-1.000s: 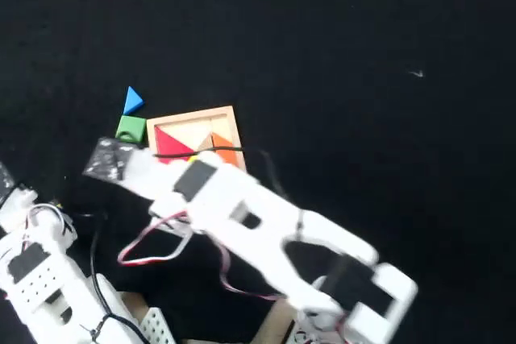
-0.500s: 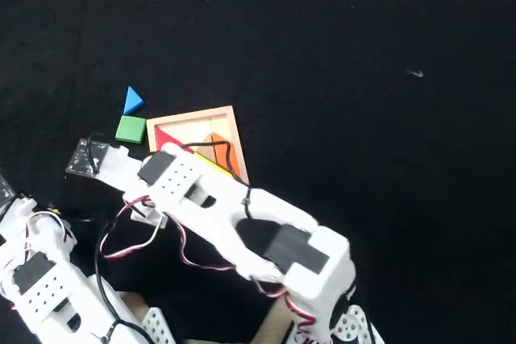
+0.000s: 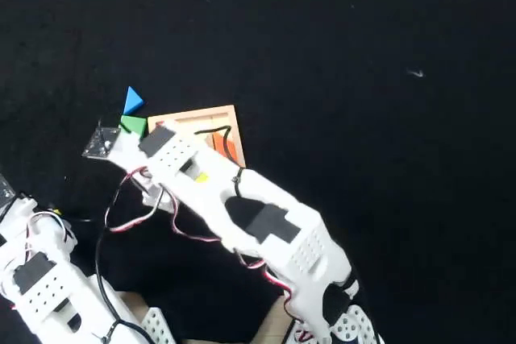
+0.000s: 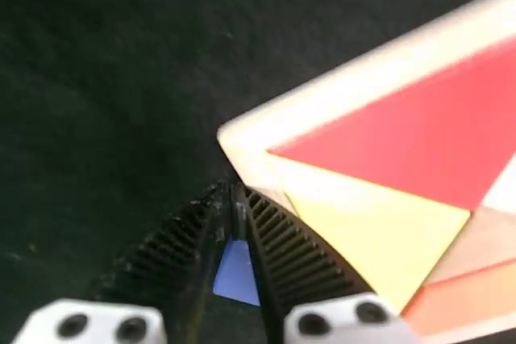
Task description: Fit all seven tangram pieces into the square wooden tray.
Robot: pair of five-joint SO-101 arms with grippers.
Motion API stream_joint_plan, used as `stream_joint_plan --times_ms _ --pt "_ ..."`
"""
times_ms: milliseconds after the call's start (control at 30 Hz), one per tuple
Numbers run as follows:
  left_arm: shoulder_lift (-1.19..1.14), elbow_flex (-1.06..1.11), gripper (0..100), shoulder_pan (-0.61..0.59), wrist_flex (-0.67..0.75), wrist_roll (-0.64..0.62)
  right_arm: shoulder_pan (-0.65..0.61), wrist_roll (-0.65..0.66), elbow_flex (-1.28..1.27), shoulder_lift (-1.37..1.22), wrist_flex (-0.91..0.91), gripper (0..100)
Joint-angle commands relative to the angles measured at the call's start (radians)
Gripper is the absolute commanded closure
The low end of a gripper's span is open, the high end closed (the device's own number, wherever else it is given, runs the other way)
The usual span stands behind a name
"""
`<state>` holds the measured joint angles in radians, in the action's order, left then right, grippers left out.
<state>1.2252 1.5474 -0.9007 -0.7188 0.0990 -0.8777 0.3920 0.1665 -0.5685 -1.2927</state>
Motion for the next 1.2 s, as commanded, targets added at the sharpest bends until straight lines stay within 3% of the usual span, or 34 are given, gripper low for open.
stream_joint_plan --times_ms 0,267,600,833,1067,1167 --pt "0.012 -0.002 85 0.015 0.000 0.006 0.061 0.014 0.054 -0.015 -0.051 98.8" --pt "0.012 -0.002 85 0.019 0.000 0.006 0.187 0.060 0.044 -0.025 -0.186 98.8" --pt "0.012 0.013 85 0.019 0.031 0.006 0.419 0.170 -0.114 0.027 -0.160 98.8" --pt "0.012 0.015 85 0.019 0.031 0.006 0.588 0.265 -0.311 0.277 -0.081 98.8" --pt "0.012 0.015 85 0.021 0.031 0.005 0.632 0.279 -0.621 0.648 0.066 98.7" --pt "0.012 0.015 85 0.021 0.031 0.005 0.655 0.382 -0.760 0.753 0.149 97.8"
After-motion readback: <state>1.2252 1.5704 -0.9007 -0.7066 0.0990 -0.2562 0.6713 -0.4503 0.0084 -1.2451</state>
